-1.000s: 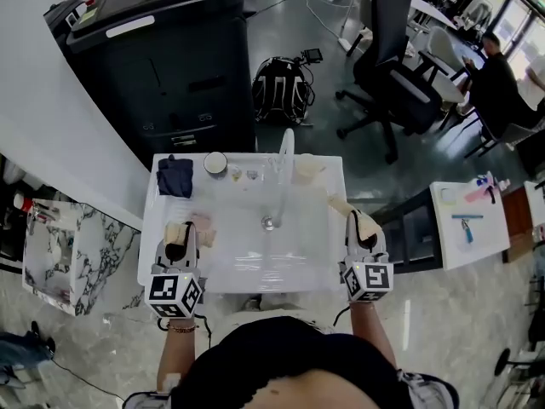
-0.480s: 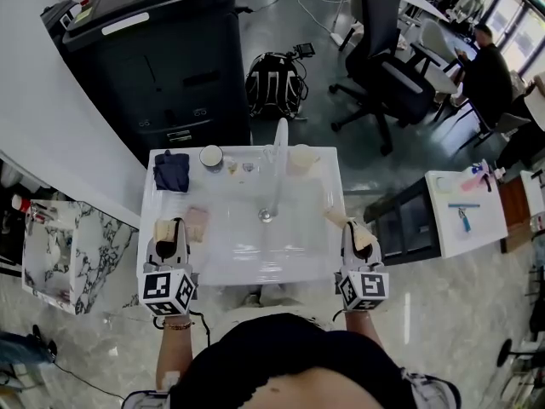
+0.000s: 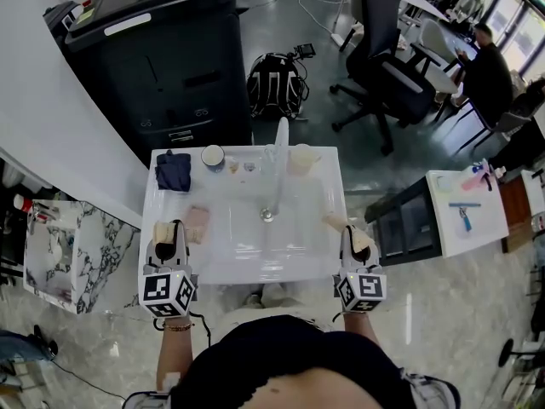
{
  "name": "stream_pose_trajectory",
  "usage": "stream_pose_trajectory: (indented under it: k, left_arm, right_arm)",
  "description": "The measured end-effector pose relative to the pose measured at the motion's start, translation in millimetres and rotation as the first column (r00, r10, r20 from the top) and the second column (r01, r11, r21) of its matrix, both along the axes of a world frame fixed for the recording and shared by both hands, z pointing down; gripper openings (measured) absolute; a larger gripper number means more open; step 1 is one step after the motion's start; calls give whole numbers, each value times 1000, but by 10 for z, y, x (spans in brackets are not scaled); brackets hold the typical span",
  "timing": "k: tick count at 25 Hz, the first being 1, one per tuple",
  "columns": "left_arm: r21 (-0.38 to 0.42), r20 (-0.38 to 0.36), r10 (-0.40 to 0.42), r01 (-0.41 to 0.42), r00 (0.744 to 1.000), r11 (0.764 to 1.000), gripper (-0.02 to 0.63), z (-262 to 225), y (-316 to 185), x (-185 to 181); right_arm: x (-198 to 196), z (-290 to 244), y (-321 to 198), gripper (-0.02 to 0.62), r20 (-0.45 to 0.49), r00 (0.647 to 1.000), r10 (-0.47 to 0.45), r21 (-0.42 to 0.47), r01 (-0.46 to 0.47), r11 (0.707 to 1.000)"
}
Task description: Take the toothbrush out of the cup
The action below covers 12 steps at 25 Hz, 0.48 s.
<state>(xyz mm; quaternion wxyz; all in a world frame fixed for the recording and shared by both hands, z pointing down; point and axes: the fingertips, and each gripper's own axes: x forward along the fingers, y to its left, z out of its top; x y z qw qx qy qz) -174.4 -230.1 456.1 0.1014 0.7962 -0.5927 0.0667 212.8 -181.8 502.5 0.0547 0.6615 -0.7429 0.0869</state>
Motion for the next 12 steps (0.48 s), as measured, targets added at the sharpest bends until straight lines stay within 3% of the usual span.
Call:
stream_pose_trajectory:
  k: [12]
  left_arm:
    - [0,-1,-1,1,1000,1000,5,8,-30,-31]
  right_arm:
    - [-41,24,-35,34,3,1000,3,-1,-3,1000]
